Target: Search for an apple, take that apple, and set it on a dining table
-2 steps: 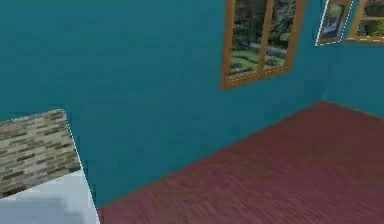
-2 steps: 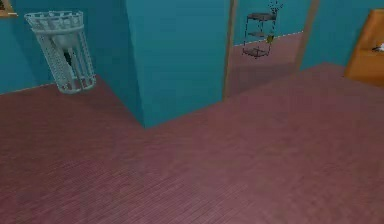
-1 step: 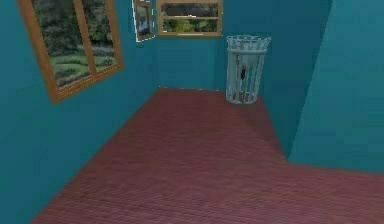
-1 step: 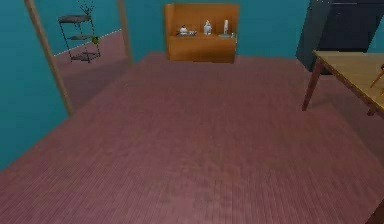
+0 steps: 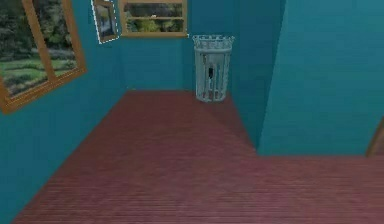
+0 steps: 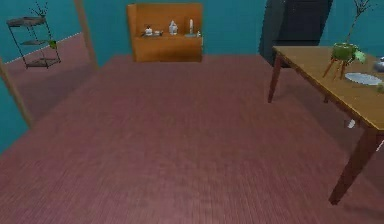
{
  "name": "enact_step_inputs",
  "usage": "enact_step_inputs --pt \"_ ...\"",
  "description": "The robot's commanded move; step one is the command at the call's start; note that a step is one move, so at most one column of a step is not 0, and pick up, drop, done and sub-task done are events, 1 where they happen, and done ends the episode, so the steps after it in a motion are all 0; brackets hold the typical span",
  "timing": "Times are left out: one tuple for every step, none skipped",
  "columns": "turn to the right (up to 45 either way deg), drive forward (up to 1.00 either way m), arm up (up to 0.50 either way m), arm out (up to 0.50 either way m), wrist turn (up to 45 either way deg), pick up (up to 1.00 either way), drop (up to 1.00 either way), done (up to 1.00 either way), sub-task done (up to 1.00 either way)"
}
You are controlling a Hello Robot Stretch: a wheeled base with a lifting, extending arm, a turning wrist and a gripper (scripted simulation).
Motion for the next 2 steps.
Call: enact_step_inputs --pt "0.0 0.05 0.0 0.0 0.0 0.0 0.0 0.0 0.0" --pt "-45.0 0.0 0.0 0.0 0.0 0.0 0.0 0.0 0.0"
